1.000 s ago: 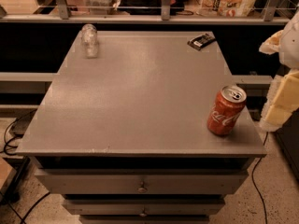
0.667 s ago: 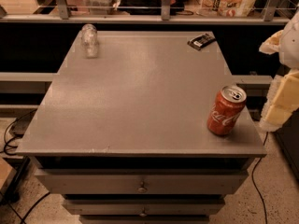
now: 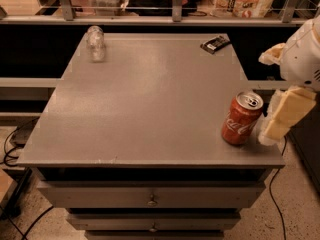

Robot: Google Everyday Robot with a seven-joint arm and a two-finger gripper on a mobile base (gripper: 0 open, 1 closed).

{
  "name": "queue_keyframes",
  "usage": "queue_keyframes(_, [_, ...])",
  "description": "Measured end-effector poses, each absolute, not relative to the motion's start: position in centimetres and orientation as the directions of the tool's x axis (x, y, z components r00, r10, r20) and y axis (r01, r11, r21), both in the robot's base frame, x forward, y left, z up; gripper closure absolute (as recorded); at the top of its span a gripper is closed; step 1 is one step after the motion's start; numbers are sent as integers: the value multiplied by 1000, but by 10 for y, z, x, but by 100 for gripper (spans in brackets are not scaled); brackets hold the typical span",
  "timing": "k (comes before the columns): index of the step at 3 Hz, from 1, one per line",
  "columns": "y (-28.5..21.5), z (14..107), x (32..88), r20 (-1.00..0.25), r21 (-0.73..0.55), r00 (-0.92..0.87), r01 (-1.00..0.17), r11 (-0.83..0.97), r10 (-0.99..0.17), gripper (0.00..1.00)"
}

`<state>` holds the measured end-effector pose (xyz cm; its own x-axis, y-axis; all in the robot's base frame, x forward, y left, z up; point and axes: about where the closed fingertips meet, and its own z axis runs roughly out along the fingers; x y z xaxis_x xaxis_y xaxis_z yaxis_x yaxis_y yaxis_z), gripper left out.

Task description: Move coke can near water bottle

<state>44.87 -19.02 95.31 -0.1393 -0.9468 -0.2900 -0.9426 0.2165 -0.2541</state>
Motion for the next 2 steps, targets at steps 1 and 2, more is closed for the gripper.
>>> queue_keyframes(1, [-180, 931, 455, -383, -222, -134, -947, 232, -914, 0])
queue_keyframes(2, [-181, 904, 465, -432, -167, -167, -951, 260, -886, 24])
